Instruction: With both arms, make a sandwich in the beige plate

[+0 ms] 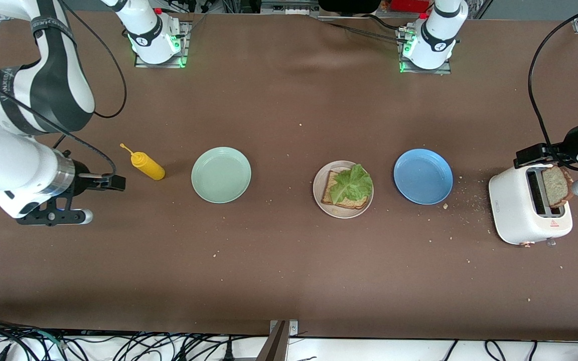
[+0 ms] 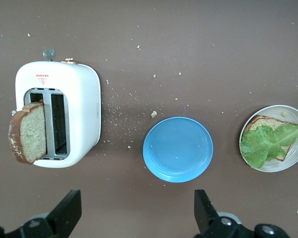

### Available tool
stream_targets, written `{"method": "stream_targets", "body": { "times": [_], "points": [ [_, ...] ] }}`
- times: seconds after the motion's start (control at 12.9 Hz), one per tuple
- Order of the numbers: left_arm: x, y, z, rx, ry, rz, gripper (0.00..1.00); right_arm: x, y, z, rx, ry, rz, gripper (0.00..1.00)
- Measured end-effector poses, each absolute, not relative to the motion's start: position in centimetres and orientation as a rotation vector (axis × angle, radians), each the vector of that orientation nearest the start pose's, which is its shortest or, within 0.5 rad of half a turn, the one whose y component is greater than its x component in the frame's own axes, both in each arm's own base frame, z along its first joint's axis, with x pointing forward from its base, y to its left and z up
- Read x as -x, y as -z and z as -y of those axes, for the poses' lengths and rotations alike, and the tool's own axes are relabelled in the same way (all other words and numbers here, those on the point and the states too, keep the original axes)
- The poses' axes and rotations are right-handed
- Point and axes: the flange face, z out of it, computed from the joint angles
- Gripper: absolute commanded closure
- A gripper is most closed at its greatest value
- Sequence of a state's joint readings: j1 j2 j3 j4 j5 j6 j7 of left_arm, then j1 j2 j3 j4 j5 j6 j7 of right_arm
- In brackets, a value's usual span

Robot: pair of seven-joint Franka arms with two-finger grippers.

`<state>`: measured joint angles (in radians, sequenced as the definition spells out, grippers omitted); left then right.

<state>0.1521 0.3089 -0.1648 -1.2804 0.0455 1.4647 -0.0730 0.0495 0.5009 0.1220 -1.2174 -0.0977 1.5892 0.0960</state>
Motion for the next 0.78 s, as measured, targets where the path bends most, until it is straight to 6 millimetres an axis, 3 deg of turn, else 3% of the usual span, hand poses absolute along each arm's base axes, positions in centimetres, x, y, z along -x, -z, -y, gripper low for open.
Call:
{"method": "stream_targets", "body": {
  "times": [0.23, 0.54, 0.7, 0.78],
  "points": [
    [-63.5, -56.6, -2.0, 3.116, -0.191, 0.113, 0.0, -69.2, -47.8, -6.6, 3.197, -0.074, 0.223, 0.0],
    [-64.7, -55.3, -3.7, 3.051, -0.144, 0.115, 0.0, -67.3, -48.4, -5.0, 3.215, -0.102, 0.198, 0.01],
    [-65.7, -54.9, -6.7, 3.041, -0.056, 0.089, 0.02, -66.1, -50.4, -4.2, 3.222, -0.135, 0.166, 0.02],
    [-66.1, -54.3, -8.8, 3.044, -0.026, 0.069, 0.08, -65.5, -51.9, -3.6, 3.223, -0.117, 0.141, 0.02]
  ]
}}
